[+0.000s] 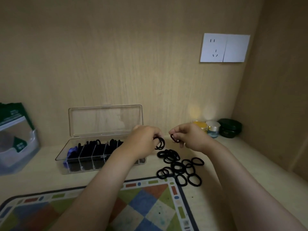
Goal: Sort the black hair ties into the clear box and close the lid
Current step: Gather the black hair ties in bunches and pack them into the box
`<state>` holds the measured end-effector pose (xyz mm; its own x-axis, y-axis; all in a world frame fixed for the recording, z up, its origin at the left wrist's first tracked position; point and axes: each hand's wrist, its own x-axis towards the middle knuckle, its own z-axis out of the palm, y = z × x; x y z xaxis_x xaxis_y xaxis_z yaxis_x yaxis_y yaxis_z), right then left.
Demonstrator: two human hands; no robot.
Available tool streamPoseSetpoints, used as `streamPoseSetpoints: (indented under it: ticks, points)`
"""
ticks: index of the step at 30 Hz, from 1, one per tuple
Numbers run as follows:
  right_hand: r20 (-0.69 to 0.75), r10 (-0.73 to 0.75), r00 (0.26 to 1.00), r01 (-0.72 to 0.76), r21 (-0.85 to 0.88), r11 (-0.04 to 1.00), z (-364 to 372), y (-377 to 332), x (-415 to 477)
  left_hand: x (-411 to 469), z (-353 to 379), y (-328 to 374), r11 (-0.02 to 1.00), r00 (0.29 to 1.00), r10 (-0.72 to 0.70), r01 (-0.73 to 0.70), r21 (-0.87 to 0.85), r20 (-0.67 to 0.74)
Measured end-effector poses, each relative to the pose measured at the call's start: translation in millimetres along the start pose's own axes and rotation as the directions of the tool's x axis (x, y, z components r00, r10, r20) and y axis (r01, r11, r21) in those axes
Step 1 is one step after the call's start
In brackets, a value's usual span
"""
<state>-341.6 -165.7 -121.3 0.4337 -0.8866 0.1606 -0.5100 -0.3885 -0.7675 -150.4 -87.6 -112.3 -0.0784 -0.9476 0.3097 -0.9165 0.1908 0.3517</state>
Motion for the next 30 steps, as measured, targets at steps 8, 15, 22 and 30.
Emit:
streamPoseSetpoints:
  ticks: [8, 15, 22, 30]
  points:
    - [0.294, 0.097, 0.951, 0.014, -0.355, 0.935, 6.0, -11.9, -7.0, -2.6, -7.7, -0.2, 0.987, 0.999, -0.031, 0.034, -0.156, 0.022]
    - [0.285, 0.107, 0.953, 0.030, -0.438, 0.898, 17.7, -16.7, -8.9, -2.2, -6.6, -3.1, 0.969, 0.999, -0.041, 0.042, -0.245, 0.008]
    - [0.183, 0.025, 0.983, 0.002, -0.147, 0.989, -0.2, -26.2, -11.5, -1.3, -15.7, -10.3, 0.948, 0.993, -0.100, 0.074, -0.309, -0.070]
    - [0.232, -0.039, 0.972, -0.058, 0.397, 0.916, 4.5, -51.0, -17.7, 1.8, -15.0, -4.9, 0.844, 0.977, -0.209, 0.158, -0.512, -0.043]
